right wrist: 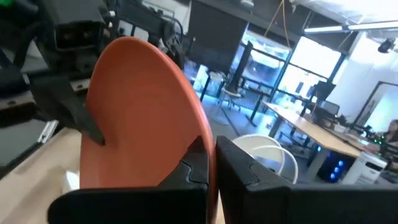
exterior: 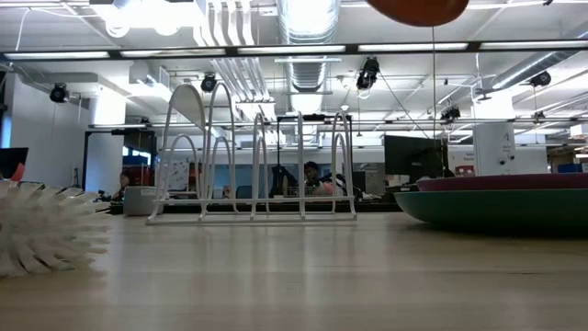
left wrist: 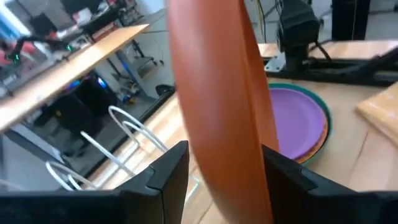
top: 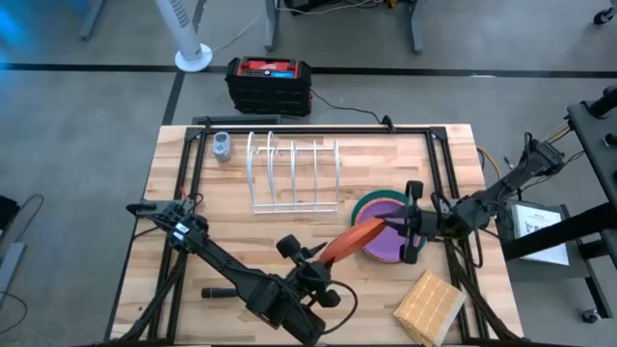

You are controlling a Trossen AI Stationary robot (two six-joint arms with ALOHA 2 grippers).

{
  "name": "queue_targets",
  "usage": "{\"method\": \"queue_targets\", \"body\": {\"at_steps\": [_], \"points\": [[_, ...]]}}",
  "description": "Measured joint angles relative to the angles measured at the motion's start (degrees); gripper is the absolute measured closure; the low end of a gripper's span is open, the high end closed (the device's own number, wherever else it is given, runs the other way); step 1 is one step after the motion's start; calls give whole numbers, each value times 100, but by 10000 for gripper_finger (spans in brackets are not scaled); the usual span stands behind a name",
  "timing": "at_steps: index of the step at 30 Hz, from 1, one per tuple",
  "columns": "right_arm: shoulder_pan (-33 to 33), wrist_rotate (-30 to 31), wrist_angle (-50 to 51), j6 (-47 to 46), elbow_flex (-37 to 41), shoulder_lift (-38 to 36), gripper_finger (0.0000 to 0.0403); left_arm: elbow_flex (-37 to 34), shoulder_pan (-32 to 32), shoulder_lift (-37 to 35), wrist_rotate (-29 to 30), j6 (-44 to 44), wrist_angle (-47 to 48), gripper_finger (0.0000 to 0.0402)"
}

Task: Sort dishes
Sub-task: Put the orange plate into the dish rack

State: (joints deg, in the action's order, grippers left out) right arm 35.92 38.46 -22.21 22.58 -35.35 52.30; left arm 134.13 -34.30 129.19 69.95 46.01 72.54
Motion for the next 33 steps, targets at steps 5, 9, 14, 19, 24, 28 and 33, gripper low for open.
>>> {"method": "queue_targets", "body": {"at_steps": [5,9,14,19,24,28,33], "points": [[4,-70,-1054,284,406,158,402,0,-26,6,694,6,784,247],[3,-109,-1998,626,749,221,403,-4,-74,-67,863,623,1674,247],[4,196,-2180,678,815,258,403,-4,-120,-309,665,-783,1702,249],[4,780,-2275,638,789,244,403,-2,-107,-866,383,-1537,1709,249],[39,1196,-2093,735,816,145,401,-10,-317,-1519,257,-1909,1769,249],[24,1400,-2082,735,824,-1,401,11,-449,-2001,-84,-1910,1470,249],[45,1371,-2071,743,825,-24,401,-2,-632,-2068,-605,-2671,1088,252]]}}
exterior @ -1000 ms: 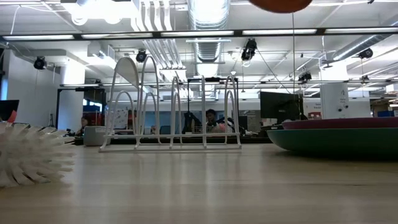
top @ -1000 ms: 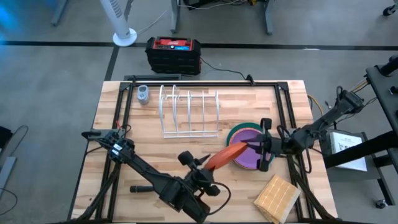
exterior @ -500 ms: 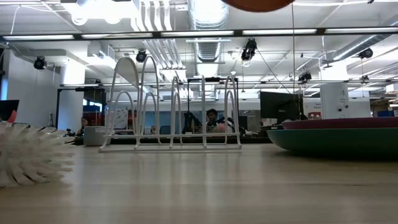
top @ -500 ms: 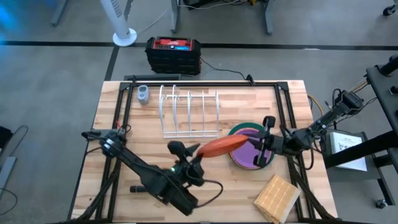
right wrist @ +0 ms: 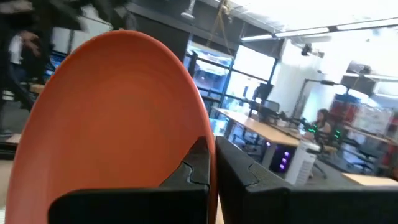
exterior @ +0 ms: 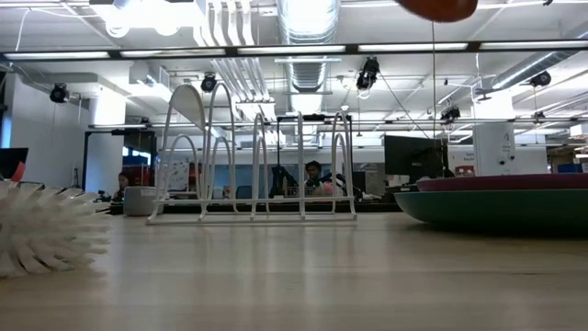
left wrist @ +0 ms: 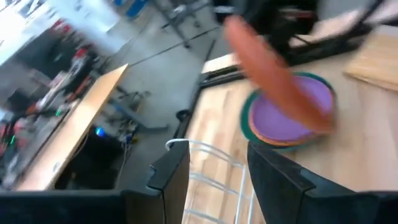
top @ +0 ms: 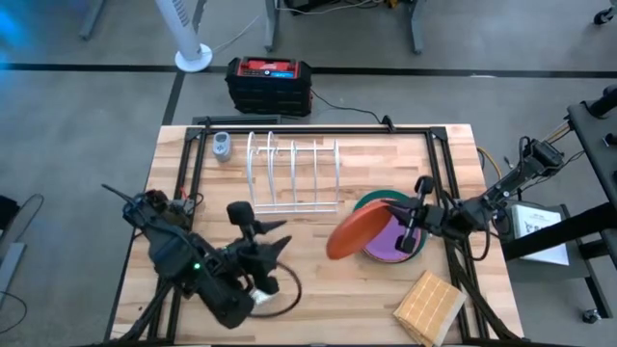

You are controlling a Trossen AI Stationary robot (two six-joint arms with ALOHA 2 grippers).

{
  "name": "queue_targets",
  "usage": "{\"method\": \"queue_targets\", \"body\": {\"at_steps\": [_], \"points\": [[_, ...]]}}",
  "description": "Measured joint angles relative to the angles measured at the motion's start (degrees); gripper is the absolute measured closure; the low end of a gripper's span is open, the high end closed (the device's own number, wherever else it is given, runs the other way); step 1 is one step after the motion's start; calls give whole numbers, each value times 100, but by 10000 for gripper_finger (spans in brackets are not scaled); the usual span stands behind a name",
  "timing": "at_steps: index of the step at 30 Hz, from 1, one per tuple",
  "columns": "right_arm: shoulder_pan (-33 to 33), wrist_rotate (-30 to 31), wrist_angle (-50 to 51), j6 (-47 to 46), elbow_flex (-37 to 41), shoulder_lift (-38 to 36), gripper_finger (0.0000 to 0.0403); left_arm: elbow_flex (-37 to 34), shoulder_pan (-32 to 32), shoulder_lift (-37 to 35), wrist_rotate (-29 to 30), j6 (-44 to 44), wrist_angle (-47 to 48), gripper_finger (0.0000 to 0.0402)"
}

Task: Sort dishes
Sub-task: Put the orange plate into the dish rack

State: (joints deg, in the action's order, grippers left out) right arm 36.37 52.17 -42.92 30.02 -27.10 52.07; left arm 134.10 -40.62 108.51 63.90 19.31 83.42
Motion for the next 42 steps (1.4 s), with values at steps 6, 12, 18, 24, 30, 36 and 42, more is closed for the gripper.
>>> {"method": "queue_targets", "body": {"at_steps": [6,12,18,24,30,36,42], "points": [[9,12,-2,32,48,-23,401,-204,-104,-40,27,78,-9,291],[5,4,-15,-160,134,-28,402,-883,-29,-374,313,421,-223,339],[5,21,-18,-340,203,-28,402,-2849,479,-890,-506,-999,-3483,374],[6,38,-15,-364,242,-103,403,-5314,706,-1725,-1494,-3035,-7395,400],[14,-219,28,-526,248,-175,403,-7580,1364,-3036,-2849,-2970,-10348,399],[-9,324,-103,59,211,-40,403,-8761,1649,-2847,-3301,-2447,-12446,396],[-65,305,-266,420,196,-43,403,-8977,1655,-1964,-3152,-2323,-13607,359]]}}
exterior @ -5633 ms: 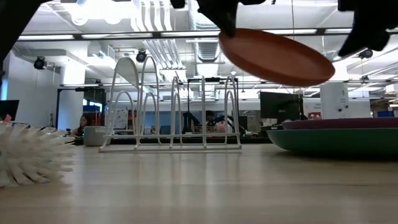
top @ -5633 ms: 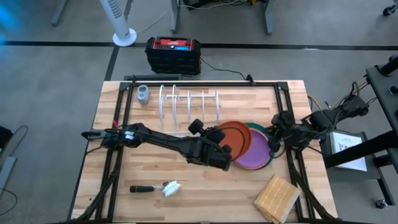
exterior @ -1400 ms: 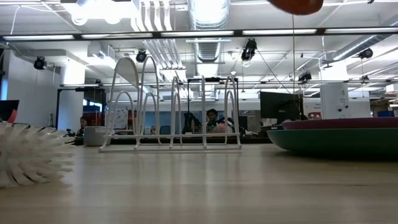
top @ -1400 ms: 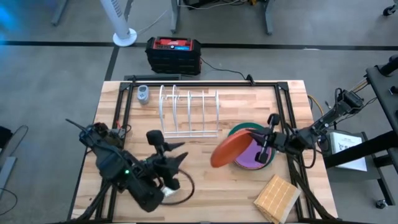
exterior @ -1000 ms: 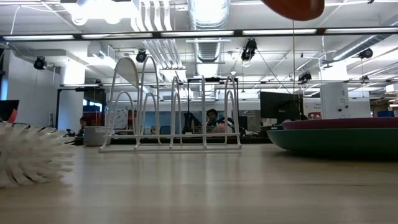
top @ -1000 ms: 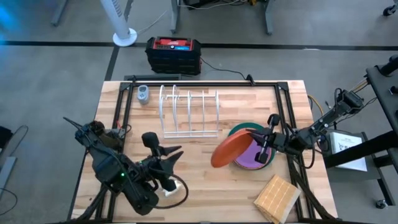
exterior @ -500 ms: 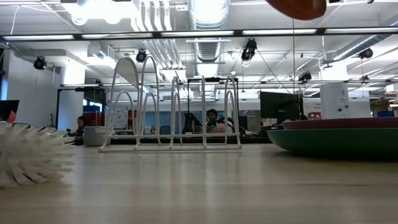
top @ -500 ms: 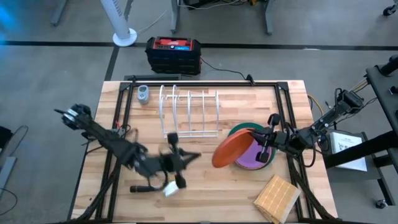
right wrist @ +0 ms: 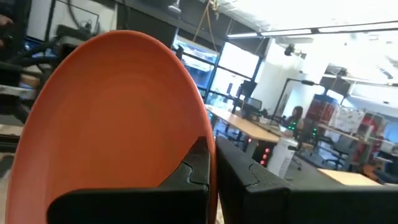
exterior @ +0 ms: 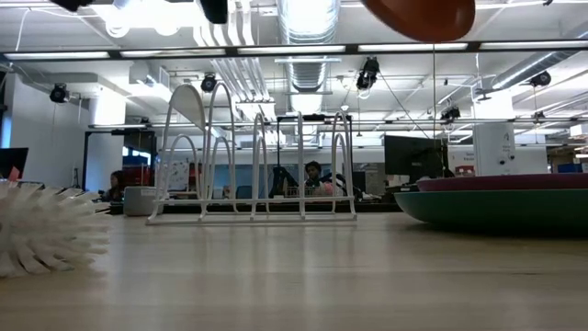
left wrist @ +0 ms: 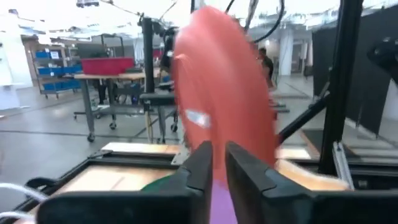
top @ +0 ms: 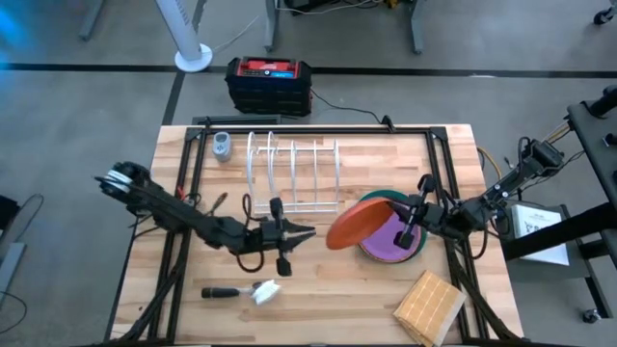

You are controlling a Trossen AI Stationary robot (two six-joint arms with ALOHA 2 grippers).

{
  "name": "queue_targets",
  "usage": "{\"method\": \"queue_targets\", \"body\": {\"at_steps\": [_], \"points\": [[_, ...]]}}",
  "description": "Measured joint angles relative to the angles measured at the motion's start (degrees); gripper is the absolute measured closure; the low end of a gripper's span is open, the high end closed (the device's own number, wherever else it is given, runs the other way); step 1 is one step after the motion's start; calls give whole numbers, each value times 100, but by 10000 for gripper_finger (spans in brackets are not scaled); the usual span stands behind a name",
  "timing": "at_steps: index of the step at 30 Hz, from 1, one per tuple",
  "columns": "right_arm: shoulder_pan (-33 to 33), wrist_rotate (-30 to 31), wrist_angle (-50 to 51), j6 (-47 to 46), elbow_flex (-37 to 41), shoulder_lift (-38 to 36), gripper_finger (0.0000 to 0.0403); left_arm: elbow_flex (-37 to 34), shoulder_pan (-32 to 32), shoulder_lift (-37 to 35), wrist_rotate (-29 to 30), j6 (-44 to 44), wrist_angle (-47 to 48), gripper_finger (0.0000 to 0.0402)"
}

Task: Sort dishes
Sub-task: Put the orange plate into the dish rack

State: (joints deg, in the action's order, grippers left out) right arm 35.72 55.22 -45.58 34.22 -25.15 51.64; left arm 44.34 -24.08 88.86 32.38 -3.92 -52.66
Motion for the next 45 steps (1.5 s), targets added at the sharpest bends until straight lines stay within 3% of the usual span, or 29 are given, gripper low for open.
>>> {"method": "queue_targets", "body": {"at_steps": [10,16,26,34,41,45], "points": [[-65,132,-6,521,-92,238,403,562,2,908,44,303,-114,255],[-81,430,-26,888,-127,290,403,469,-34,855,312,451,20,215],[-92,515,-16,1041,-138,258,403,404,-63,743,606,703,56,210],[-277,-92,-114,433,-138,470,403,474,-36,745,738,750,7,210],[-546,-652,-1135,350,-140,1156,403,568,15,745,761,623,-8,212],[-575,-725,-1669,439,-155,1499,403,568,15,745,772,547,-91,240]]}}
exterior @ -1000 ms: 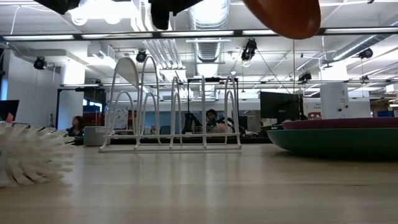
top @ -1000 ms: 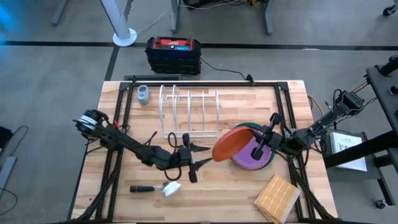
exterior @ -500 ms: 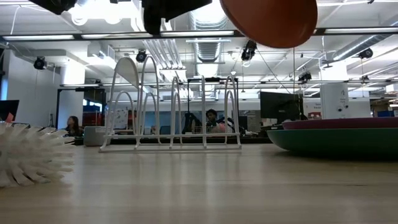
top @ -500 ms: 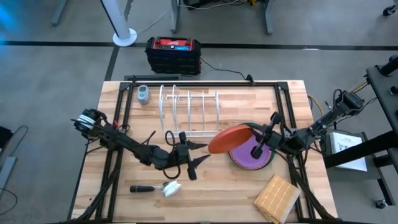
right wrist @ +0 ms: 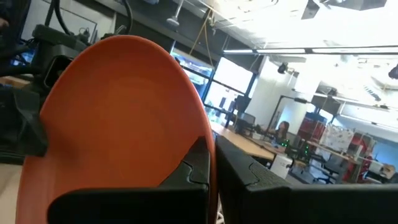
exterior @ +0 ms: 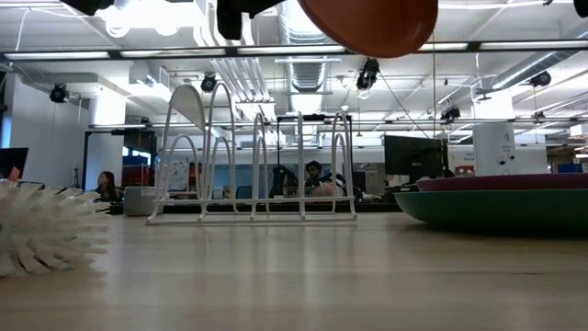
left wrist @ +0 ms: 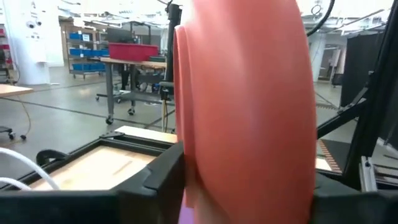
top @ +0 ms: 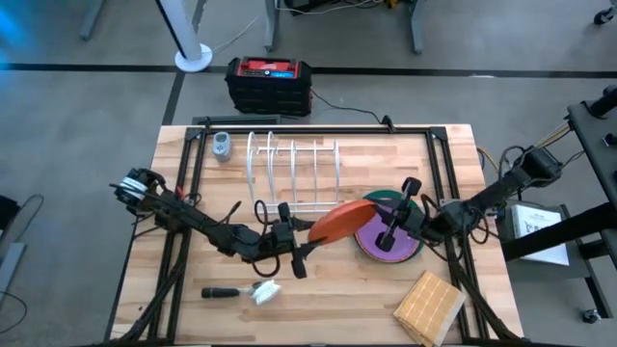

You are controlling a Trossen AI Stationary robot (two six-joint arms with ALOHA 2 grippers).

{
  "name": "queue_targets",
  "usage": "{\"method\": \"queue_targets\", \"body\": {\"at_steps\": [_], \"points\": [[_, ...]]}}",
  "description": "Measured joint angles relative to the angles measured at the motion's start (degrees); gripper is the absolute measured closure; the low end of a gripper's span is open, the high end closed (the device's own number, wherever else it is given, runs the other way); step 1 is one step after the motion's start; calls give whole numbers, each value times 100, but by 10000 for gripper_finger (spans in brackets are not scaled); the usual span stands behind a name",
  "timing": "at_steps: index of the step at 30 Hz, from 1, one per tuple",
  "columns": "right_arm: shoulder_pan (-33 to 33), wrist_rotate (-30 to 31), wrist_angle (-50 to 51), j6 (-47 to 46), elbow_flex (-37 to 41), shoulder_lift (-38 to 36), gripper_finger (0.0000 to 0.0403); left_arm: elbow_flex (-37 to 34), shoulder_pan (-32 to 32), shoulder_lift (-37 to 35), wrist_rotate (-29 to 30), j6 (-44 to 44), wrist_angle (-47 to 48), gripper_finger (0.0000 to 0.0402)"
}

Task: Sort dishes
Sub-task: Put the orange plate into the dish rack

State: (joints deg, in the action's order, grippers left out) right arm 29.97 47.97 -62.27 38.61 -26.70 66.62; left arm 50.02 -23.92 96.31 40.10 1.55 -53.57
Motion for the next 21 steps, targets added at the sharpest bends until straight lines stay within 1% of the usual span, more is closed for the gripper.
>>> {"method": "queue_targets", "body": {"at_steps": [2,4,7,8,11,14,16,20,21], "points": [[-36,8,-60,-53,0,111,403,0,-2,4,234,1,27,267],[-99,35,-84,-194,-1,189,402,0,4,4,644,5,23,304],[-198,61,-75,-436,-2,284,402,-1,-17,7,1380,35,32,370],[-229,55,-53,-505,-2,287,402,-2,-28,7,1504,68,38,380],[-290,76,-3,-694,-4,287,395,-2,-44,9,1617,113,26,379],[-294,334,63,-768,-4,255,376,0,-33,11,1653,110,-56,380],[-293,584,86,-711,-4,229,358,0,-44,12,1860,77,-134,380],[-295,1405,110,-714,-7,199,320,123,-55,11,2555,-133,-191,380],[-293,1819,108,-705,-6,185,312,176,-55,13,2778,-195,-202,380]]}}
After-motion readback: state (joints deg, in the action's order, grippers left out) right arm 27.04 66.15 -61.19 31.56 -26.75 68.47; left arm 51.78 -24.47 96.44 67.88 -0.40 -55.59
